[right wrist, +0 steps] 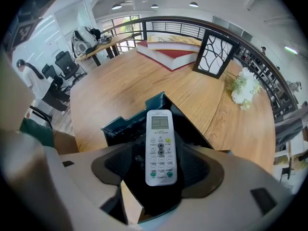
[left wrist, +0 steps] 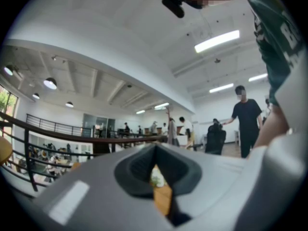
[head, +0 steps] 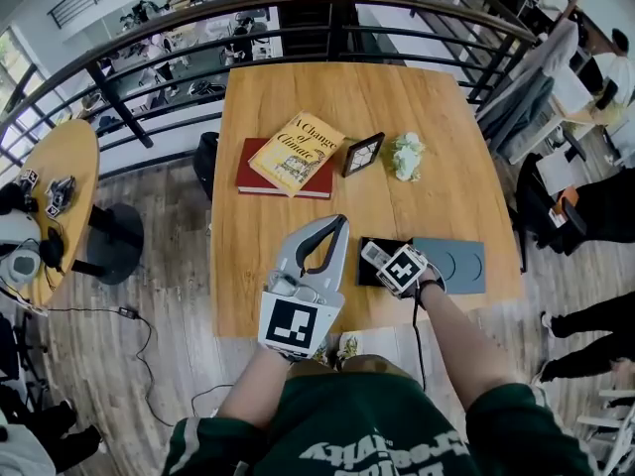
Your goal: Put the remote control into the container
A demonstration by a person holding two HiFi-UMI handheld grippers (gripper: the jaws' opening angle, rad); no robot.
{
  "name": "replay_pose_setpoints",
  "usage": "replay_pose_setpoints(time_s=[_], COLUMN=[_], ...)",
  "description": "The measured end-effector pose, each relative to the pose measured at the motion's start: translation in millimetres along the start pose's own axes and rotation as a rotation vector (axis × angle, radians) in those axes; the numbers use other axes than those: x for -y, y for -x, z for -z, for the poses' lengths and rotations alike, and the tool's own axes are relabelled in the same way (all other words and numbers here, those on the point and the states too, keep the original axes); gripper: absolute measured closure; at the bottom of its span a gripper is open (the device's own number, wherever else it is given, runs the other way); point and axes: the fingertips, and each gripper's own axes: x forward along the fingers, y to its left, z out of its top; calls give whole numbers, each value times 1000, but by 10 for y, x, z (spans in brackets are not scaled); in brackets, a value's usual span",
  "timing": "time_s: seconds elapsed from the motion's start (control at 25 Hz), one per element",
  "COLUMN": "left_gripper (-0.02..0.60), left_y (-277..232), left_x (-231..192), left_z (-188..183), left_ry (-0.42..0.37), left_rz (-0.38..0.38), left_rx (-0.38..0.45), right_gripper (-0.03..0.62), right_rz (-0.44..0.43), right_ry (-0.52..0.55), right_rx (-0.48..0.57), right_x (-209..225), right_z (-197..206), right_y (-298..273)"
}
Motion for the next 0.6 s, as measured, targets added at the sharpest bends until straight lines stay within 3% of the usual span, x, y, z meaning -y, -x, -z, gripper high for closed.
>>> replay_pose_setpoints(time_s=[0.6], left_gripper=[583], left_y=[-57], left_x=[94], left_z=[164], left_ry=[33], left_rz=[28], left_rx=[-66], right_gripper=[303], right_rz=[0], right_ry=[-19], right_rx=[173], right_x=[-33], right_z=[-128], right_y=[102])
